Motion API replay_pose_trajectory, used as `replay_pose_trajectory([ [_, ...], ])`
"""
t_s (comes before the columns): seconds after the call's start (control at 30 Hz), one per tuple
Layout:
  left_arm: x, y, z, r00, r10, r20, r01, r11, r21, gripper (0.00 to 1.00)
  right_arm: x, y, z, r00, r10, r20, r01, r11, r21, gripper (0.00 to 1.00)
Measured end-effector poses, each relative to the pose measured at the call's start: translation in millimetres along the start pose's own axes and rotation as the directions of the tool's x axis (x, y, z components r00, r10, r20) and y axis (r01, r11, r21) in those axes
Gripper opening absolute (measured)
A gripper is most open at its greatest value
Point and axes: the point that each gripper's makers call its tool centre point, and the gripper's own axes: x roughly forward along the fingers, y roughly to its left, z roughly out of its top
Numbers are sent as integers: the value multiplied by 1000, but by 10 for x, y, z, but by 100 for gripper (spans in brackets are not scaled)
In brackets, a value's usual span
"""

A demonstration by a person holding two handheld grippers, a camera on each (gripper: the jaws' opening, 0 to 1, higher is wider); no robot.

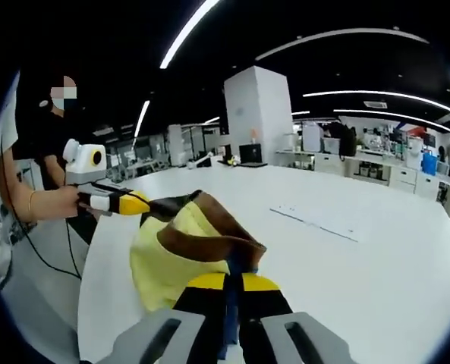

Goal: Fold the garment on the visible template until the final outline fits inside the template.

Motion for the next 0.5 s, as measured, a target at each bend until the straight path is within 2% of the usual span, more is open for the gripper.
replay_pose_trajectory([
  [0.27, 87, 143, 267, 1000, 8, 30, -9, 999, 45, 0, -4, -148, 272, 998, -56, 18, 56, 998, -19, 0],
  [0.37, 136, 197, 399, 998, 6, 57, -7, 1000, 7, 0, 24, -235, 356, 996, -86, 11, 86, 996, -20, 0],
  [0.4, 151, 211, 439, 998, 5, 64, -6, 1000, 7, 0, 36, -260, 389, 995, -95, 11, 95, 995, -43, 0],
  [0.5, 218, 273, 530, 998, 21, 63, -25, 998, 65, 0, 83, -297, 447, 995, -102, 0, 102, 992, -75, 0],
])
